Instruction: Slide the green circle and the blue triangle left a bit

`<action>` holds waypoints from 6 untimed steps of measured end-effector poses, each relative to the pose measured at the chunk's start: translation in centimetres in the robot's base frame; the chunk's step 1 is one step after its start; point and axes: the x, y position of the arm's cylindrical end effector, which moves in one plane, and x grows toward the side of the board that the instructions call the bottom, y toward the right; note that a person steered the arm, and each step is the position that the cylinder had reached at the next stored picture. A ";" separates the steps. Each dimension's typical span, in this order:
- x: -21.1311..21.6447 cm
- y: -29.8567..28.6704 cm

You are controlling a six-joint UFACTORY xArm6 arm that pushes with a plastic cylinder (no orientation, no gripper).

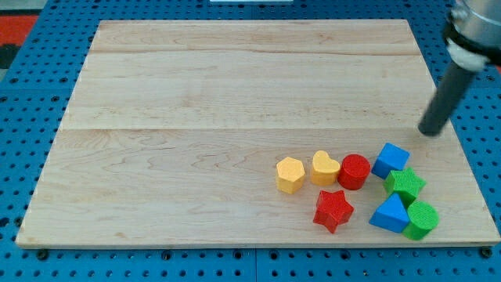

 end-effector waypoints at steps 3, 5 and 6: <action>13.7 -5.9; 13.6 -5.4; 13.5 -6.3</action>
